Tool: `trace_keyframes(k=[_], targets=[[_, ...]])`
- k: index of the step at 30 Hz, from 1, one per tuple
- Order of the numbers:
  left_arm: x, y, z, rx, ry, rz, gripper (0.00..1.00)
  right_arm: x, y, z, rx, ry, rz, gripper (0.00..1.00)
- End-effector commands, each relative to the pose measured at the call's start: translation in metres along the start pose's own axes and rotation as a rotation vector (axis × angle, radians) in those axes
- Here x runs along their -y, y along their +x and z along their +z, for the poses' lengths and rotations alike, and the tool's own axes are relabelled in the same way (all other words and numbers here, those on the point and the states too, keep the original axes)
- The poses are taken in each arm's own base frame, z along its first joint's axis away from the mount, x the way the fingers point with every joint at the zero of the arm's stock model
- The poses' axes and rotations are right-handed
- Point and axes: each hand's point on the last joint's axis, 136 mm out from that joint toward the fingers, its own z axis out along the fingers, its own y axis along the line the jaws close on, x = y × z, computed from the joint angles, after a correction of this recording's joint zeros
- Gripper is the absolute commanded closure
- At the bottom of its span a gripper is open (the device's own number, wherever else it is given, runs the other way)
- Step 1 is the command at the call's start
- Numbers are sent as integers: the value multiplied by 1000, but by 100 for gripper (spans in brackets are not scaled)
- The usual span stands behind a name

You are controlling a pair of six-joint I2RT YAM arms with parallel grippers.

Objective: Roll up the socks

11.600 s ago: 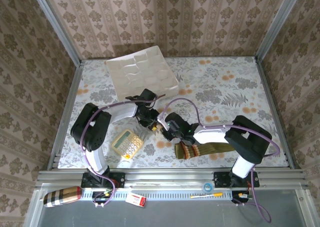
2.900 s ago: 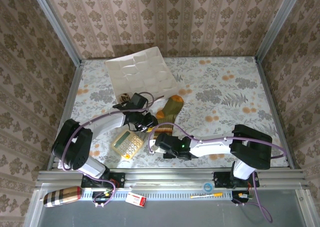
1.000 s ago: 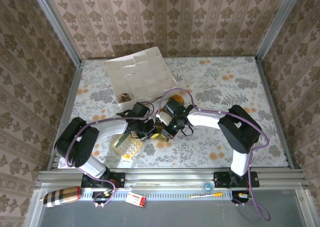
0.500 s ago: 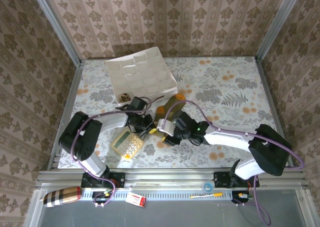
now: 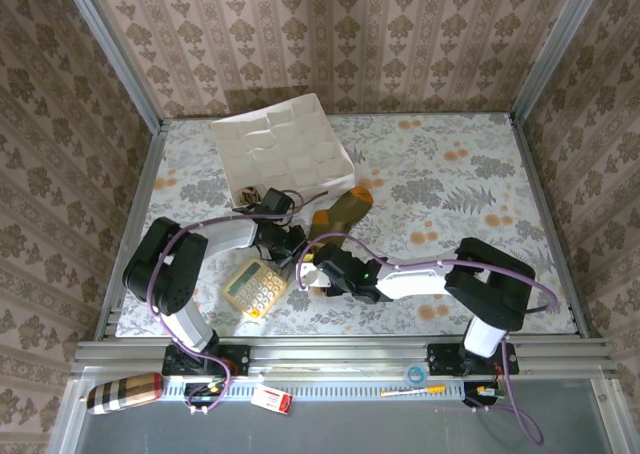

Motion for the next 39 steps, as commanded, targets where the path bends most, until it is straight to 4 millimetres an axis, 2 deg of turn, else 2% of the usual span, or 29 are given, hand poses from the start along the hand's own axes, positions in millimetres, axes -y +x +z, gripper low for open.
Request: trace_keyframes(k=[1, 3, 6, 10, 14, 20, 30, 39], targets=[[-24, -7, 4, 11, -93, -26, 97, 21, -4, 10, -38, 100, -15, 52], [-18, -8, 0, 17, -77, -17, 96, 18, -2, 18, -66, 71, 16, 61], [-4, -15, -16, 53, -40, -7, 92, 11, 6, 25, -114, 24, 84, 83], [10, -27, -45, 123, 3, -25, 74, -1, 13, 23, -132, -86, 212, 99], [7, -31, -60, 165, 23, -92, 66, -12, 12, 18, -107, -212, 324, 100], [-5, -24, -62, 184, 35, -177, 63, -16, 15, 17, -82, -365, 518, 100], [4, -18, -44, 164, 105, -248, 59, -11, 17, 16, -36, -561, 796, 100], [16, -9, -15, 114, 122, -291, 57, -11, 21, 16, -21, -663, 917, 100]])
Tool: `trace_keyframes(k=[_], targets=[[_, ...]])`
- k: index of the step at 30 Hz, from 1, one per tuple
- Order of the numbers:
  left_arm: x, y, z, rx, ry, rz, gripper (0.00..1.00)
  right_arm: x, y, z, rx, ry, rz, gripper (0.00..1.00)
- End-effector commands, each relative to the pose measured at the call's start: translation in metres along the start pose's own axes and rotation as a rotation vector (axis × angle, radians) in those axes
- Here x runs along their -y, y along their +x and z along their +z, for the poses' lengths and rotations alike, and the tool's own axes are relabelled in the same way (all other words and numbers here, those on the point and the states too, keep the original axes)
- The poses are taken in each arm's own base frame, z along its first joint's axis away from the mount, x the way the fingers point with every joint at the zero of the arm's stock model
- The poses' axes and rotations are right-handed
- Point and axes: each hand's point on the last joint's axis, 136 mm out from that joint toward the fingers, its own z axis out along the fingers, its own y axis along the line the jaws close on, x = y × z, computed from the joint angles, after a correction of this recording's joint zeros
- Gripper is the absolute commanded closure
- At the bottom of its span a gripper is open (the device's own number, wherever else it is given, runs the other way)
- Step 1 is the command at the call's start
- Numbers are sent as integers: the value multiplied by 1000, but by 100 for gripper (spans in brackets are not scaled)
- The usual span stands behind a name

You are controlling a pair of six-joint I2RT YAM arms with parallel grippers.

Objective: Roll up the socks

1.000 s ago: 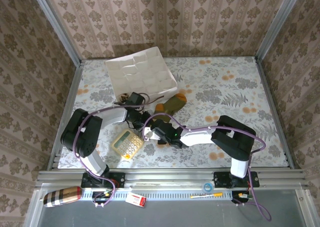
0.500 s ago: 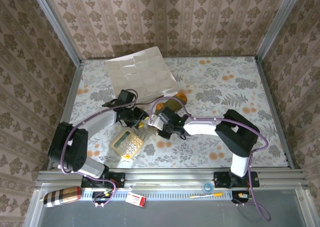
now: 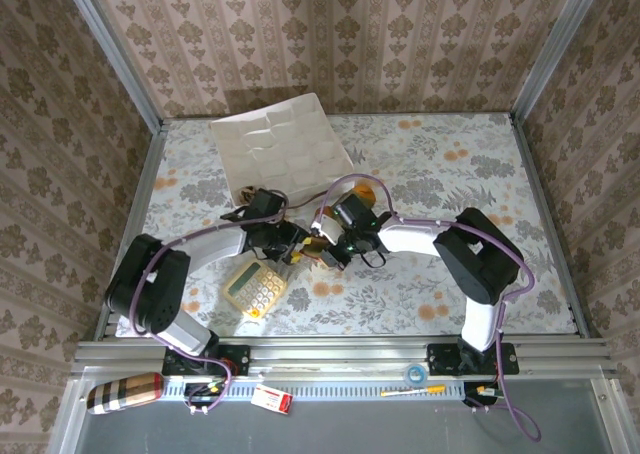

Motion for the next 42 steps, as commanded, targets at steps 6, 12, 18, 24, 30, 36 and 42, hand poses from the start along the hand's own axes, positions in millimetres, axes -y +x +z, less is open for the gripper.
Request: trace_keyframes(k=[6, 12, 18, 24, 30, 36, 42], targets=[[-7, 11, 14, -36, -28, -80, 57, -7, 28, 7, -101, -85, 101, 100], [-17, 16, 27, -63, -61, -123, 61, -13, 22, 8, -88, -128, 102, 100], [-47, 18, 28, -54, -189, -221, 86, -28, 13, 5, -63, -222, 115, 100], [-68, 21, 12, -18, -327, -305, 100, -36, 8, 1, -46, -283, 160, 97], [-80, 28, 4, -38, -430, -387, 100, -23, -8, -33, 182, -8, -38, 60], [-81, 28, -1, -41, -500, -404, 100, -37, 1, -51, 193, 286, -348, 53], [-76, 26, 4, -54, -507, -403, 100, -43, -6, -35, 192, 285, -326, 51]])
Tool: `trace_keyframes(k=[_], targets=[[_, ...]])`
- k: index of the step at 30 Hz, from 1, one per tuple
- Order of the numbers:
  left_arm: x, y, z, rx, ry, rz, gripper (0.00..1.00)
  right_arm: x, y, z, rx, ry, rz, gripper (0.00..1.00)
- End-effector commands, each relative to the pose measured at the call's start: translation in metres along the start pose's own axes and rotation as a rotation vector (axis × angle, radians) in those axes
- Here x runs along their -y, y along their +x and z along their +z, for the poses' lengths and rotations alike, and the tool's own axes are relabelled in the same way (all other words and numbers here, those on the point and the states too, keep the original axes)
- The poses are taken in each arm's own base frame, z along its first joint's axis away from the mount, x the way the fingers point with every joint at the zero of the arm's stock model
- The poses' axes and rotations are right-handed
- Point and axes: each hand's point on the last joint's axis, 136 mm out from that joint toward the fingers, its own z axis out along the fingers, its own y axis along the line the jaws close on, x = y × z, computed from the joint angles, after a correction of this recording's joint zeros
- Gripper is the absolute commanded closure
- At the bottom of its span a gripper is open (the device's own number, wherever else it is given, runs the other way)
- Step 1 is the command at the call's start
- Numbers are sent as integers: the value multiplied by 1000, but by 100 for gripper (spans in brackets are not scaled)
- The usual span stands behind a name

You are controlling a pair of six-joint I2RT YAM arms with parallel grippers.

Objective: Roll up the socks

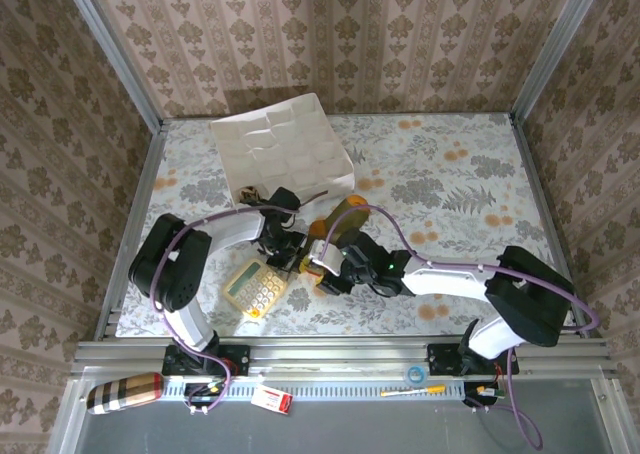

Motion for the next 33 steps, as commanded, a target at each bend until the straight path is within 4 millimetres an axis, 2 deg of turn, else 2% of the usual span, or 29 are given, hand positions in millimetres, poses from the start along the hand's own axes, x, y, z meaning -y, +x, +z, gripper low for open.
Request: trace_keyframes(k=[1, 5, 8, 10, 15, 18, 20, 23, 27, 33], targets=[[-30, -11, 7, 32, -139, -73, 100, 19, -2, 12, -14, 95, 7, 51], [-28, -12, 6, 32, -134, -67, 100, 14, -6, 26, -35, 37, 34, 53], [-26, -13, 7, 26, -125, -61, 100, 11, -4, 36, -60, 4, 68, 57], [-25, -12, 7, 22, -120, -55, 100, 13, -2, 39, -69, 6, 90, 65], [-21, -12, 4, 24, -92, -34, 100, 19, 12, 43, -129, -2, 147, 95], [-13, -13, -4, 39, -42, -7, 100, 24, 28, 44, -184, -6, 187, 100], [-6, -13, -10, 43, 7, 16, 91, 28, 36, 44, -203, -11, 218, 100], [7, -11, -18, 33, 92, 63, 71, 33, 44, 44, -228, -36, 282, 100], [22, -7, -34, 51, 182, 158, 55, 37, 51, 46, -253, -68, 345, 100], [27, 0, -46, 59, 264, 265, 52, 42, 63, 51, -303, -89, 422, 100]])
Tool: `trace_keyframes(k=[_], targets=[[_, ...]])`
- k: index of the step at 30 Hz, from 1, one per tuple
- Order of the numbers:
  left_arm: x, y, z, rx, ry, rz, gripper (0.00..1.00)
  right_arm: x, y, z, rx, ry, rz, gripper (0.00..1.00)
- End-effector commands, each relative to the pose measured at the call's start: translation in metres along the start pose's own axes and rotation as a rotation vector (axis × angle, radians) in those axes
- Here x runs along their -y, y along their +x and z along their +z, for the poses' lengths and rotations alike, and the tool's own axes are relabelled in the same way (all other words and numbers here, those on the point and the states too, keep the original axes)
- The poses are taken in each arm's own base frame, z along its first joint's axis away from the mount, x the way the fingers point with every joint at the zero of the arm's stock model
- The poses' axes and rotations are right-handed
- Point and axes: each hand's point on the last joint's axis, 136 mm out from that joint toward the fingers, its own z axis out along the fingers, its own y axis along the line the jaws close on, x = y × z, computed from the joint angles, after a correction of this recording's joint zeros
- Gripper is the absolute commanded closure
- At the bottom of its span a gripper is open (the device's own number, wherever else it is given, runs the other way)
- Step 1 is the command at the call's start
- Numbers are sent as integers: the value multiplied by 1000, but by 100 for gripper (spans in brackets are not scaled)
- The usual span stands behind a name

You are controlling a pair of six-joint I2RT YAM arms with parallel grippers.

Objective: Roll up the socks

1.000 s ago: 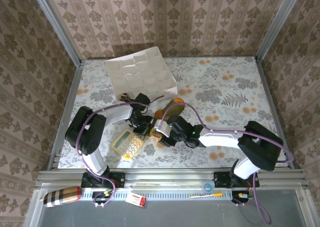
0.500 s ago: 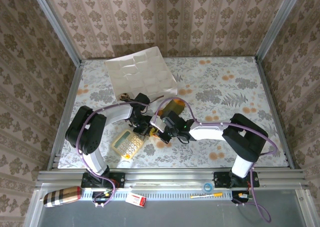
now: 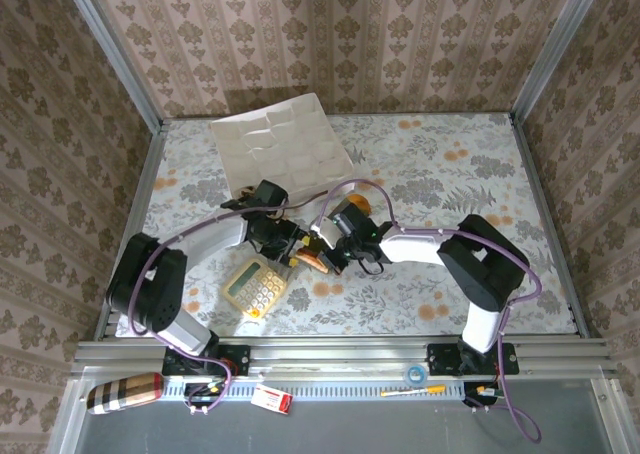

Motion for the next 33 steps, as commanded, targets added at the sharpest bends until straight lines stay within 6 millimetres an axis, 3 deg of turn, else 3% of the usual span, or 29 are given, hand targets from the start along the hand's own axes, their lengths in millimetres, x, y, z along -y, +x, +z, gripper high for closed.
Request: trace_keyframes(k=[1, 8, 20, 23, 28, 30, 33], targets=[[1, 2, -4, 7, 34, 97, 54, 8, 45, 11, -169, 5, 94, 100], [-15, 11, 6, -18, 14, 125, 59, 13, 51, 14, -204, 6, 140, 100], [-11, 2, 33, 2, 17, 129, 54, 15, 62, 16, -249, -3, 190, 100], [-29, 0, 43, -3, -58, 108, 56, 16, 60, 16, -241, -4, 194, 100], [-72, -6, 56, 5, -209, -5, 75, 11, 44, 8, -165, -17, 147, 100], [-81, -6, 56, 6, -250, -21, 83, 7, 30, -2, -83, -14, 88, 91], [-88, -5, 55, 8, -288, -40, 89, -1, 7, -27, 83, 26, -36, 69]])
